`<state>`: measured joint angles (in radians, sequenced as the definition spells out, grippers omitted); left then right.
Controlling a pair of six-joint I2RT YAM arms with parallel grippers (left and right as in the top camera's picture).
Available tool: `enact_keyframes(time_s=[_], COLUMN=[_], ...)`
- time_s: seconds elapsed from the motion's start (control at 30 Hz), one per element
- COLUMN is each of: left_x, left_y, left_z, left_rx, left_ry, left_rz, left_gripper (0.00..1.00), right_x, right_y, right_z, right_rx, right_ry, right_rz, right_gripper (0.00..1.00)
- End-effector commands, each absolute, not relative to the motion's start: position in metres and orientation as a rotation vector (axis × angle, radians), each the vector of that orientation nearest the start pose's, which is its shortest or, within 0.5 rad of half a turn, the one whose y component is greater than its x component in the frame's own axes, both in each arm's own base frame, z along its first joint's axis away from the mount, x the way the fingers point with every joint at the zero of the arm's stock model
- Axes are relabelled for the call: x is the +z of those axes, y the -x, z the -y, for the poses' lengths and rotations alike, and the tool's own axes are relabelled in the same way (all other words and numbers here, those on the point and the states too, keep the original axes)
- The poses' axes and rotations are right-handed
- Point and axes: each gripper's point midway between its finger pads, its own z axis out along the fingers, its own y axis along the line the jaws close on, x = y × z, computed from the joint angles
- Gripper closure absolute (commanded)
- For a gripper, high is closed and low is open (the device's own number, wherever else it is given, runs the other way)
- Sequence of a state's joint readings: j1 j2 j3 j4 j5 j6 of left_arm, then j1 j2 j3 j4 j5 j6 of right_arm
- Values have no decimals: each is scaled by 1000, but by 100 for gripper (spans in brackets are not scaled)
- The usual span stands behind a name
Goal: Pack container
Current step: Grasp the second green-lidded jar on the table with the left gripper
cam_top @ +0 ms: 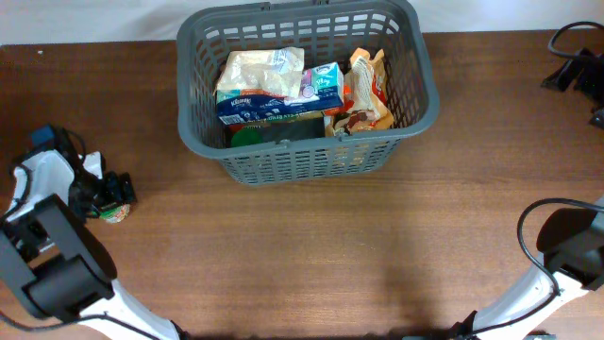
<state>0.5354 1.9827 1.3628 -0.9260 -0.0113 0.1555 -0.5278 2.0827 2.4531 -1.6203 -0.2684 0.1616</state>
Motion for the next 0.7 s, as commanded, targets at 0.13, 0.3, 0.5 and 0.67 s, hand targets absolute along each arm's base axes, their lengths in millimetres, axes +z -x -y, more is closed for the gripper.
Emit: enact_keyframes(time_s=[0.13,0.3,0.5,0.67], left_x=[-2,-2,8,34], left_y=[-308,-309,-322,-332], left_z=[-184,-184,-179,-184], left_rx=[-21,-20,-100,-109], left_ry=[618,618,602,600], left_rz=[-3106,-3105,-3064,-3054], left_gripper=[10,16,27,27], right_x=[265,265,265,265], right_y=[-394,-394,-394,-394], right_z=[177,177,177,177], right_rx=[296,296,296,296], right_ry=[-885,-885,-885,-885], right_rz=[-2607,-2607,-2607,-2607], right_gripper=[2,1,1,1])
